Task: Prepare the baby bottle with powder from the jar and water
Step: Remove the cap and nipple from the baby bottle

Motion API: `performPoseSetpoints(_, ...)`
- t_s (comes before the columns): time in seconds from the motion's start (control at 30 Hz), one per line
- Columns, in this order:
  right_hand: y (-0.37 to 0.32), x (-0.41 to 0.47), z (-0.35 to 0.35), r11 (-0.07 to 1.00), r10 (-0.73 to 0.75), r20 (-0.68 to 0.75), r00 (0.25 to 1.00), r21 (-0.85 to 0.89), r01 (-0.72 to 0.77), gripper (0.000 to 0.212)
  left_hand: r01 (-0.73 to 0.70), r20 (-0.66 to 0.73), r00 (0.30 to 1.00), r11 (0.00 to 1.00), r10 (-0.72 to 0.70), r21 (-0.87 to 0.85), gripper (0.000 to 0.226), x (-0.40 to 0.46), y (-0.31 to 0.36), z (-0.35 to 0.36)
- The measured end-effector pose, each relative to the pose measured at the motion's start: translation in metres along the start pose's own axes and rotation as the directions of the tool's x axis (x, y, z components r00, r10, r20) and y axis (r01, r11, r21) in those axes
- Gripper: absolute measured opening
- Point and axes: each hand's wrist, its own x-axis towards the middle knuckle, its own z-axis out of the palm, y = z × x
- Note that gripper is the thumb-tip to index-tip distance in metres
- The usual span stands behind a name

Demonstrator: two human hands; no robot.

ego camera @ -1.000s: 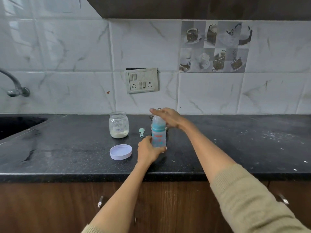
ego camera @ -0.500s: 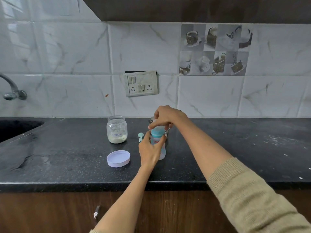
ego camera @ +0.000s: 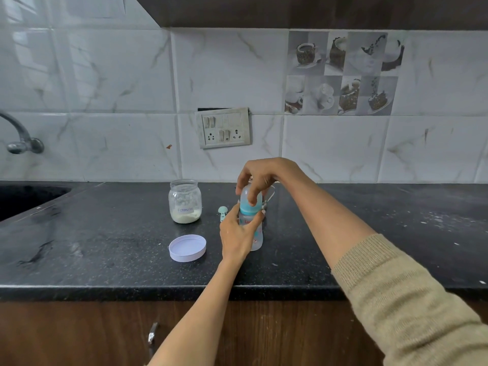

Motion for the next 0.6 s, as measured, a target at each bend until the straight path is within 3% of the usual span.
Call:
performPoseSetpoints(0.07, 0.0, 0.002, -0.001, 1.0, 0.023, -0.007, 1.0, -0.012, -0.023, 0.036, -0.004, 0.002, 1.0, 1.0, 0.004, 0.002, 0.024, 0.0, 0.0, 0.0)
performPoseSetpoints(0.2, 0.002, 0.003, 0.004, 0.985, 0.166, -0.045, 0.985, -0.037, -0.168, 0.066, -0.004, -0.009, 1.0, 1.0, 0.004, 0.008, 0.037, 0.0, -0.001, 0.001)
performPoseSetpoints(0.37, -0.006, -0.002, -0.001, 0.996, 0.069, 0.009, 0.998, -0.053, -0.069, 0.032, -0.009, -0.007, 1.0, 1.0, 0.009, -0.003, 0.026, 0.0, -0.004, 0.002)
performPoseSetpoints(0.6, -0.005, -0.001, -0.006, 0.999, 0.025, 0.067, 0.997, -0.044, -0.022, 0.026, -0.02, -0.004, 1.0, 1.0, 0.02, 0.008, 0.023, -0.001, -0.002, 0.002)
